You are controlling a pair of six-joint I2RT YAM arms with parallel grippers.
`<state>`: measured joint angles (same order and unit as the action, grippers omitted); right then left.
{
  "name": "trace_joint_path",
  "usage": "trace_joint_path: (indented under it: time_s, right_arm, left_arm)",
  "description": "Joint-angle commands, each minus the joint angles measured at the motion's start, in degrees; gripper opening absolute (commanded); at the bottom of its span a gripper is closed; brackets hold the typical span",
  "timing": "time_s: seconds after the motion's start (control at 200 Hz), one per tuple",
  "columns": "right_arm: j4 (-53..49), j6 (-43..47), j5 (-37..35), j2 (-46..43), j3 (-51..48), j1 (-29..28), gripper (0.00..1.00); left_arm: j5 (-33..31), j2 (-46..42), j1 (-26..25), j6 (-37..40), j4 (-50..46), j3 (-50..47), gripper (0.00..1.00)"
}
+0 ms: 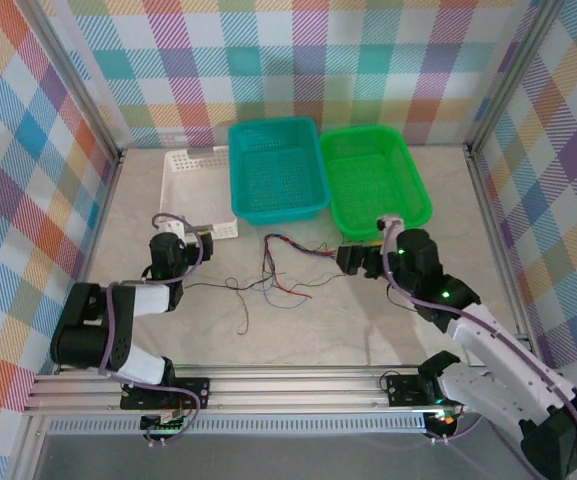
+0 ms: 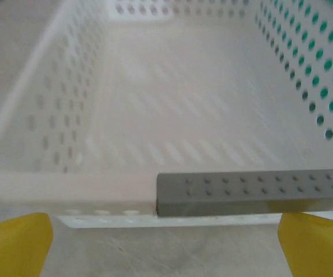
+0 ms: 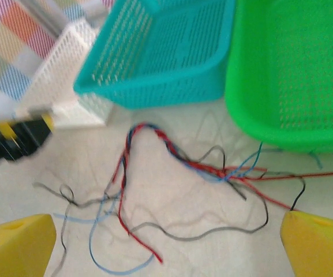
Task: Untangle the cables
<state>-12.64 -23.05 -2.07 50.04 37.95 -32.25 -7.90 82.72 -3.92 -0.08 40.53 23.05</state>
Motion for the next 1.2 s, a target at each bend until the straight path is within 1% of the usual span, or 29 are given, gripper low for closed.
trace_joint_path:
  time_s: [0.0, 0.115, 0.21, 0.25, 0.355, 0.405, 0.46, 0.51, 0.59, 0.675, 0.735, 0.76, 0.82, 0.865, 0.965, 1.055, 1.195]
  right_arm:
    - [-3.97, 2.62, -8.17, 3.45, 2.31, -4.83, 1.0]
    - [-4.57, 5.28, -12.33, 8.67, 4.62, -9.32, 1.0]
    - [-5.99, 7.09, -14.51, 13.94, 7.62, -11.41, 1.0]
    - [-6.25, 7.7, -14.76, 15.98, 8.84, -12.18, 1.0]
    - [-7.5, 9.76, -16.71, 21.1, 12.49, -14.87, 1.0]
    - [-7.57, 10.58, -17.6, 23.13, 14.03, -15.94, 1.0]
    - [-7.85, 11.17, -17.59, 25.31, 15.6, -16.56, 1.0]
    - [-8.15, 11.8, -17.62, 26.93, 16.93, -17.0, 1.0]
    - [-7.28, 13.93, -16.86, 29.41, 18.29, -17.28, 1.0]
    - [-8.47, 15.76, -16.56, 32.49, 20.78, -17.42, 1.0]
    - [-8.67, 16.5, -16.4, 34.08, 22.1, -17.41, 1.0]
    - [-8.7, 17.04, -16.04, 34.63, 22.56, -17.41, 1.0]
    - [-8.94, 18.42, -15.29, 35.99, 23.59, -17.41, 1.0]
    - [-9.08, 19.72, -14.99, 37.26, 24.43, -17.41, 1.0]
    - [-12.05, 21.79, -14.42, 41.05, 27.7, -17.41, 1.0]
    - [-13.07, 23.76, -13.94, 43.44, 29.8, -17.39, 1.0]
    - [-15.86, 26.79, -12.96, 47.82, 34.34, -16.76, 1.0]
  left_arm:
    - [-2.8, -7.47, 0.5, -2.17, -7.35, 1.82, 1.0]
    - [-2.5, -14.9, 0.49, -6.53, -13.29, 2.09, 1.0]
    - [0.12, -21.1, 0.32, -8.71, -18.44, 2.47, 1.0]
    - [0.06, -23.64, 0.28, -10.83, -21.76, 3.32, 1.0]
    - [-4.38, -29.41, 0.26, -21.4, -42.76, 11.13, 1.0]
    - [-3.58, -30.64, 0.31, -22.83, -51.31, 15.6, 1.0]
    - [-1.51, -31.9, 0.3, -22.43, -59.09, 19.81, 1.0]
    - [-0.22, -33.58, 0.33, -22.66, -63.77, 22.74, 1.0]
    - [-2.58, -36.7, 0.05, -28.19, -71.28, 25.43, 1.0]
    - [-1.34, -41.61, -0.6, -32.19, -73.12, 23.84, 1.0]
    - [-1.59, -44.93, -0.73, -38.42, -73.27, 21.21, 1.0]
    - [-1.2, -45.76, -0.73, -39.83, -72.67, 20.14, 1.0]
    - [1.56, -46.23, -0.74, -40.15, -70.7, 19.15, 1.0]
    - [2.24, -45.24, -0.77, -40.51, -70.58, 19.44, 1.0]
    - [0.47, -42.66, -0.58, -40.83, -74.14, 20.88, 1.0]
    - [-0.41, -42.07, -0.56, -41.47, -76.49, 21.56, 1.0]
    - [-0.49, -43.72, -0.56, -42.6, -75.95, 20.63, 1.0]
